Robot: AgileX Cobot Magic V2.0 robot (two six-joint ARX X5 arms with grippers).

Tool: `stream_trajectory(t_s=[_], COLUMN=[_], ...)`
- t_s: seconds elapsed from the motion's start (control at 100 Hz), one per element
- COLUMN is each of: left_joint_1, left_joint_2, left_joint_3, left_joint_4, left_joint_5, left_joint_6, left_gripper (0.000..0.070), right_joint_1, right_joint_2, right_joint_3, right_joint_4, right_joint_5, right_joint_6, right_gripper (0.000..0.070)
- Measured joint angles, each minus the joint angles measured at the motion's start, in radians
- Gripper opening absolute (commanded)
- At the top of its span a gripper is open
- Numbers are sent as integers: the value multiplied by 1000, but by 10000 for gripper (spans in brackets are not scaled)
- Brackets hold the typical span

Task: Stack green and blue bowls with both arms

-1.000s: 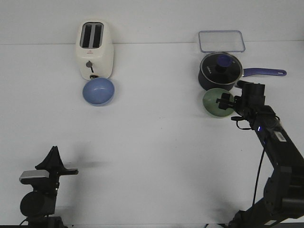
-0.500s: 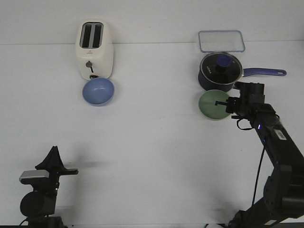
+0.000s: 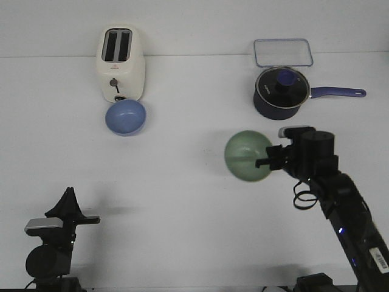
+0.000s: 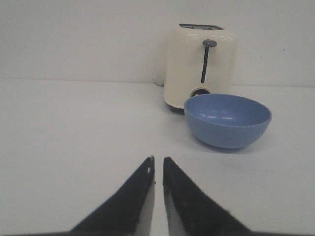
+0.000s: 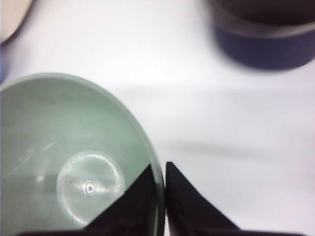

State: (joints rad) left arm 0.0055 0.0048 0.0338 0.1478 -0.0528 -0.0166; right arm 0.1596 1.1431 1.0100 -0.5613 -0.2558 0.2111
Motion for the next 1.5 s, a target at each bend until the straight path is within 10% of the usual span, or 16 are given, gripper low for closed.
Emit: stream_trajectory(t_s=[0.29, 0.57, 0.83, 1.2, 1.5], left_joint_1=[0, 0, 0, 0, 0], left_joint_2=[0, 0, 0, 99, 640], left_joint_3=[0, 0, 2, 168, 495], left_joint_4=[0, 0, 5, -53, -152], left_joint_5=[0, 0, 0, 0, 30], left_joint_6=[-10, -182, -341, -465, -425], left_gripper=[15, 13, 12, 15, 14], right_joint_1=[319, 443, 446, 304, 165], right_joint_2=[0, 121, 156, -154, -304], right_joint_3=[-214, -217, -217, -214, -214], right_joint_4=[89, 125, 122, 103, 48], right_joint_5=[110, 177, 177, 178, 179], right_joint_6=[103, 138, 132, 92, 76], right_gripper=[0, 0, 325, 332, 331])
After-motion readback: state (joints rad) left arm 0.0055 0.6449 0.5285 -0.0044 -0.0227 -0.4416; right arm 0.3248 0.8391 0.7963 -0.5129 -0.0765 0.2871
